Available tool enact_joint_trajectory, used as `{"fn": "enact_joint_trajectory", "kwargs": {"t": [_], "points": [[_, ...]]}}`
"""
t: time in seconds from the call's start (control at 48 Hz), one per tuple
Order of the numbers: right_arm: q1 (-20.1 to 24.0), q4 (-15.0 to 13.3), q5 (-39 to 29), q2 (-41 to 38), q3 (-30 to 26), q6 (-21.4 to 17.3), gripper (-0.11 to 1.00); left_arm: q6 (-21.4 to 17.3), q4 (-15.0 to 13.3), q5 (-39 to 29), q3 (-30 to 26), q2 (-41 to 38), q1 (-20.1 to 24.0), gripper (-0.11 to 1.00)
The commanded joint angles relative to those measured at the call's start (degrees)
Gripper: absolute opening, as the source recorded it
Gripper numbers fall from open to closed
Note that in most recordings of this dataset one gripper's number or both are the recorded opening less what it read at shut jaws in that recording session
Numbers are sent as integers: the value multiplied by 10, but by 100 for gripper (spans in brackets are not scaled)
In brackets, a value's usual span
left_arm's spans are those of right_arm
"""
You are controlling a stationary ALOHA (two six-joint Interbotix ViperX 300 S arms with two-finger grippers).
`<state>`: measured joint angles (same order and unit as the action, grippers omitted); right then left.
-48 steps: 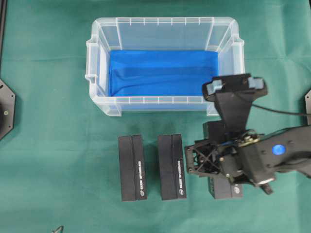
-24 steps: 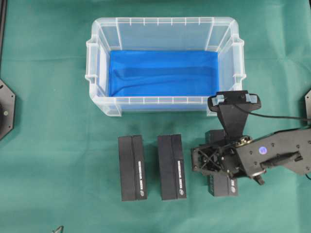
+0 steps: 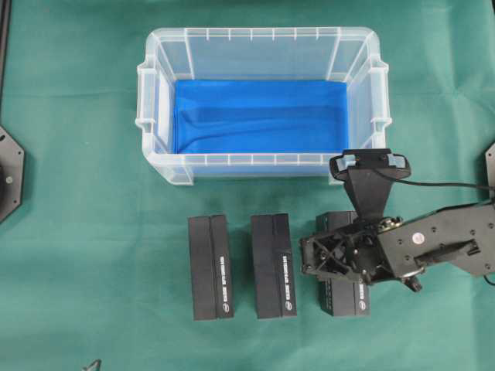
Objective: Take the box out of the case with the right arm.
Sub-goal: 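Carry the box forward and lower it right of the middle box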
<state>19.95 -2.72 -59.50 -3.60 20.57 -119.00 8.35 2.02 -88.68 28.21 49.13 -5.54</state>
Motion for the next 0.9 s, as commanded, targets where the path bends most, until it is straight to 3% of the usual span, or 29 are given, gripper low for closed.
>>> {"fn": "enact_joint_trajectory", "kwargs": {"t": [0.0,0.167,0.354,0.875], "points": [[0,4,2,8,-8,-3,64,1,2,2,-6,-4,0,0],[0,4,3,8,-8,-5,66,1,2,2,-6,-4,-1,0],[0,-1,1,8,-12,-5,90,1,2,2,-6,-4,0,0],[-3,-3,-16,12,-40,-4,89,1,2,2,-6,-4,-1,0]]}}
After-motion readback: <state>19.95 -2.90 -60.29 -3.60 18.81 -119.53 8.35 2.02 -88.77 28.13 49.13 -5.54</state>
